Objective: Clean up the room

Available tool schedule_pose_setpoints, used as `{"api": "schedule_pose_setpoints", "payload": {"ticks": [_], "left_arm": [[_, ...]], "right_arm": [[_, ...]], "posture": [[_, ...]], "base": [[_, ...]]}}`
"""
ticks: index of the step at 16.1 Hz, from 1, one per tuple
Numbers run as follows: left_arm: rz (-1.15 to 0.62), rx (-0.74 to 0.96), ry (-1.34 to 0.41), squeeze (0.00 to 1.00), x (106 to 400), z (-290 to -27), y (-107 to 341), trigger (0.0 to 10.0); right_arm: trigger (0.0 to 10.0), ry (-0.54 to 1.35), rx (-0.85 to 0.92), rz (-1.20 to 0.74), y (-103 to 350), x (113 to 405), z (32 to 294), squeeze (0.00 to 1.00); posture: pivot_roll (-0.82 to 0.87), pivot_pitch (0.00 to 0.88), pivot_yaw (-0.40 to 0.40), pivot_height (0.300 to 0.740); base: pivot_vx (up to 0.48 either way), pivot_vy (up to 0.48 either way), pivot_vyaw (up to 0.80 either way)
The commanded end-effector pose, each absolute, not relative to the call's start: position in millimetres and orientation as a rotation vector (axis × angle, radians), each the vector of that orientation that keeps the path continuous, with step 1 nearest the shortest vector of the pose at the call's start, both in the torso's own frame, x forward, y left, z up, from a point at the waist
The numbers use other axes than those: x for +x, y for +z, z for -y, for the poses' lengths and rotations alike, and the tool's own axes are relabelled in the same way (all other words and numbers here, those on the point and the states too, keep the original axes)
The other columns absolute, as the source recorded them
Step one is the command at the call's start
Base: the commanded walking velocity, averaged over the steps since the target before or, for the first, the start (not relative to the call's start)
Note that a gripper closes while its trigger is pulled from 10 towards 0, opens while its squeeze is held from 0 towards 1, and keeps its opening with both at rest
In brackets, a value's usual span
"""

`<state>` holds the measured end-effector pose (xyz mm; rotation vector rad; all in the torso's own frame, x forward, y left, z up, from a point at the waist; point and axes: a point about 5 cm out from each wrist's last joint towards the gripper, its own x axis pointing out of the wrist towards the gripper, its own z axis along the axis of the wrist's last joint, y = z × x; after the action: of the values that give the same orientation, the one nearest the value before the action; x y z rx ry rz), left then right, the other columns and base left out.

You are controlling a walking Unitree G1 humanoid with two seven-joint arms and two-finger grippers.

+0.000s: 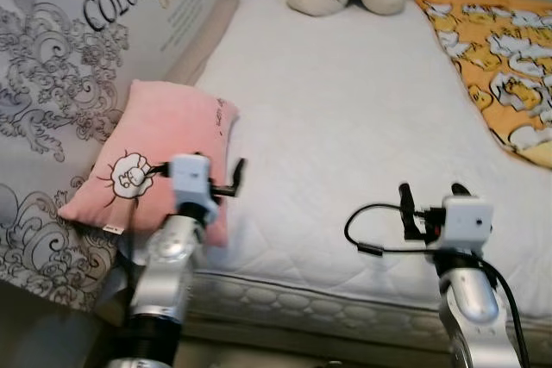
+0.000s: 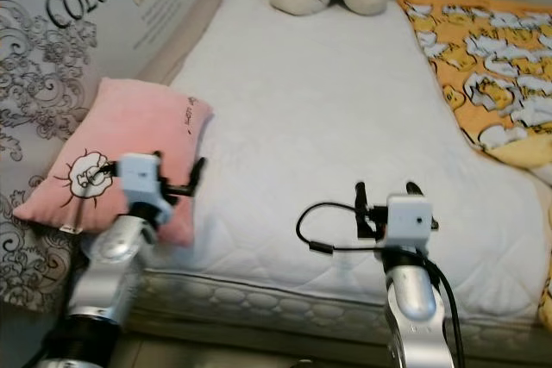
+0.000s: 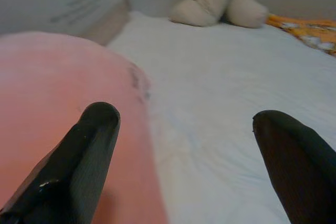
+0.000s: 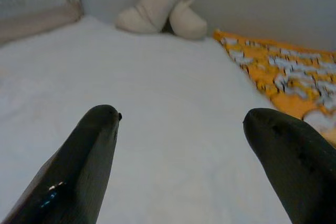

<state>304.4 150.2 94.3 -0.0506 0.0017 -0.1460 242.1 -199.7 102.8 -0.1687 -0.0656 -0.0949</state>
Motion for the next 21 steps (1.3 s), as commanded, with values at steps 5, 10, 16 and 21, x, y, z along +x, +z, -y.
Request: {"api": "schedule_pose_setpoints", "payload": {"ticks": [5,10,16,21], "left_arm": [[0.058,-0.077,-0.251,0.00,302,-132,103,10.0],[0.045,-0.041,-0.280,0.00,305,-128,102,10.0],[0.038,-0.020,-0.255,0.00,312,-130,101,10.0],[0.039,0.003,-0.245,0.00,317,-128,102,10.0]], "right_arm": [[10.0,-0.089,-0.190,0.057,103,250,200,0.00],[10.0,-0.084,-0.182,0.075,105,253,198,0.00],[10.0,-0.061,-0.189,0.069,103,256,196,0.00],[10.0,-0.050,-0.191,0.064,101,257,194,0.00]], "posture": [[-0.11,0.000,0.043,0.727],[-0.12,0.000,0.057,0.727],[-0.13,0.000,0.065,0.727],[-0.13,0.000,0.066,0.740]], "base": [[0.000,-0.457,-0.27],[0.000,-0.449,-0.53],[0.220,-0.401,0.00],[0.357,-0.316,0.26]]}}
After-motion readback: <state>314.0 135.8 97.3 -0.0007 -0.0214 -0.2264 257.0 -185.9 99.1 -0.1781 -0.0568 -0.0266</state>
